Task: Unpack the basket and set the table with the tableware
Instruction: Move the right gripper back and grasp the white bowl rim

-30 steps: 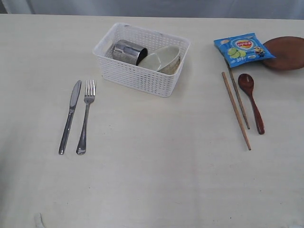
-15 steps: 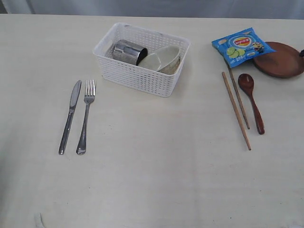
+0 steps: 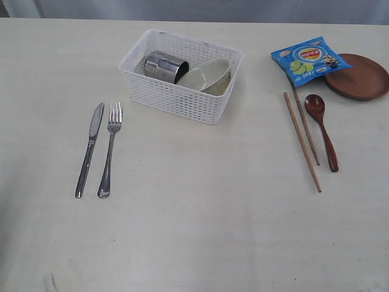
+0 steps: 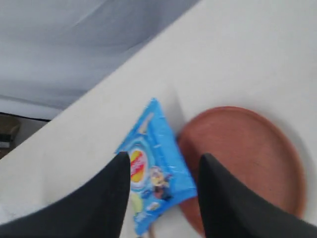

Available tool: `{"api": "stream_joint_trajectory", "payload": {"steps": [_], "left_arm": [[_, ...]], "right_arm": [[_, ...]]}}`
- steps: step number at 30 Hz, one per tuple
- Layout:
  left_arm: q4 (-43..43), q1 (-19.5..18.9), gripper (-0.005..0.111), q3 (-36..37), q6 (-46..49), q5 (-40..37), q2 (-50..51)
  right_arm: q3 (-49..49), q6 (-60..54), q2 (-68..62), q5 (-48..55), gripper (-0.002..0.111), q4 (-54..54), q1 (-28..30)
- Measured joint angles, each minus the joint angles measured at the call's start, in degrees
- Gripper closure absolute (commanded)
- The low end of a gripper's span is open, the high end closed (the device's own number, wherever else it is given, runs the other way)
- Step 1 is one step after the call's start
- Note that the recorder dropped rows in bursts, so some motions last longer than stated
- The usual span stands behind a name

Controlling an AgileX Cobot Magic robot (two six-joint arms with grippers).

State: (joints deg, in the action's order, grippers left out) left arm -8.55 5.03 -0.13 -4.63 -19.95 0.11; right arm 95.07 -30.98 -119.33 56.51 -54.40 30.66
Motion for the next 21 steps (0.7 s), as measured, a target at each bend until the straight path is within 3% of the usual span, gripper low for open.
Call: {"api": "stream_joint_trajectory", "payload": {"steps": [5, 9, 21], "left_arm": [[0.0, 0.0, 0.107, 0.0, 0.0, 0.0, 0.0], [0.0, 0.0, 0.107, 0.0, 0.0, 0.0, 0.0], [0.0, 0.0, 0.107, 0.0, 0.0, 0.0, 0.0]], "right_arm": [[0.0, 0.0, 6.1, 1.3, 0.069, -1.9, -6.7], [0.0, 1.4, 11.0, 1.8, 0.069, 0.4, -15.4], [0.0, 26.2, 16.4, -0.1, 0.068, 34.0, -47.4]]}}
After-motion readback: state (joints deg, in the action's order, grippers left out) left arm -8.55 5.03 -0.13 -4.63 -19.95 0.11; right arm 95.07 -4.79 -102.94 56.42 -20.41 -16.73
